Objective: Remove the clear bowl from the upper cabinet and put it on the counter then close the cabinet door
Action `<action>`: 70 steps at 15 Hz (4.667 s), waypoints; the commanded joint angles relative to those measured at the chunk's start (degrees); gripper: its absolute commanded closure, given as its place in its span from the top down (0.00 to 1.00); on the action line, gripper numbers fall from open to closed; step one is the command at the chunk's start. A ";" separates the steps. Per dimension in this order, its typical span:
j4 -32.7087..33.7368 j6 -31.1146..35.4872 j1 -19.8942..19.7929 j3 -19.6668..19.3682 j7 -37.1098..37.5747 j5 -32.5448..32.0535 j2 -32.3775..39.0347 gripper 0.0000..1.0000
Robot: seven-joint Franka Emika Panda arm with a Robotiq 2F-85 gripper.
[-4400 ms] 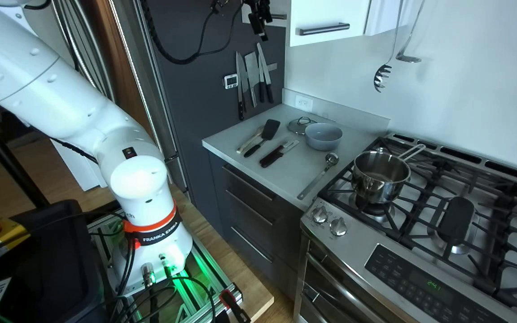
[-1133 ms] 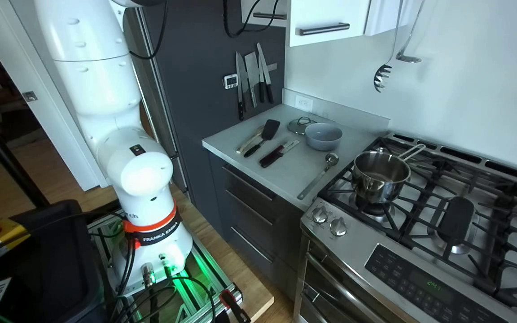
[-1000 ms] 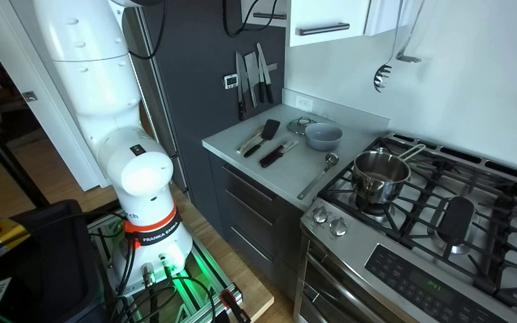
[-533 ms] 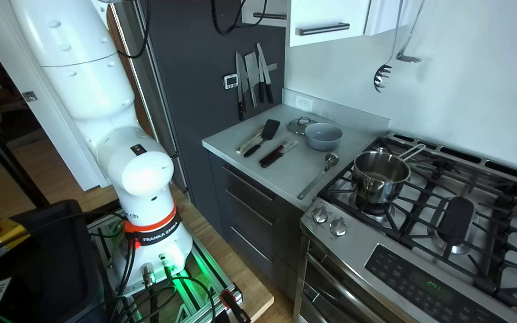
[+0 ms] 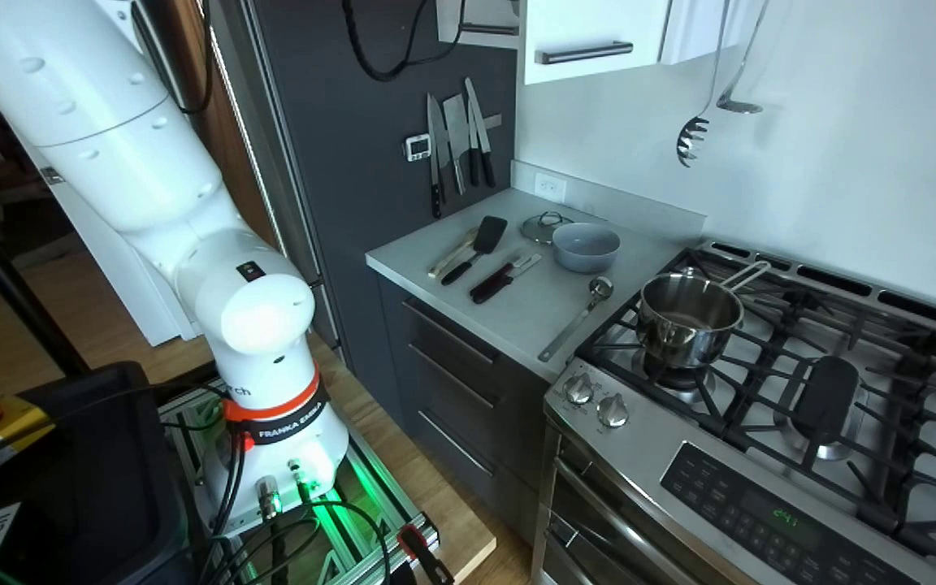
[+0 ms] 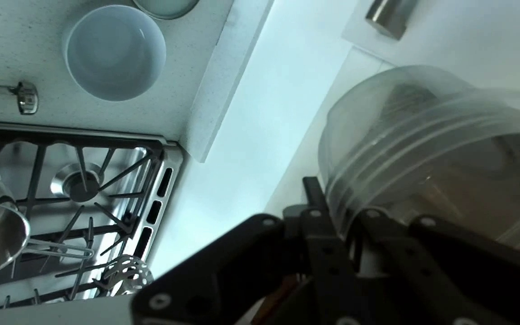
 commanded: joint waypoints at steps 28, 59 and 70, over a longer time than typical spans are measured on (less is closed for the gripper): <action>-29.20 -2.38 -1.11 0.60 -41.93 7.59 -12.36 0.02; -47.76 21.52 -5.85 -5.28 -70.70 10.35 5.38 0.02; -44.42 33.29 -6.21 -8.07 -69.87 12.38 21.12 0.02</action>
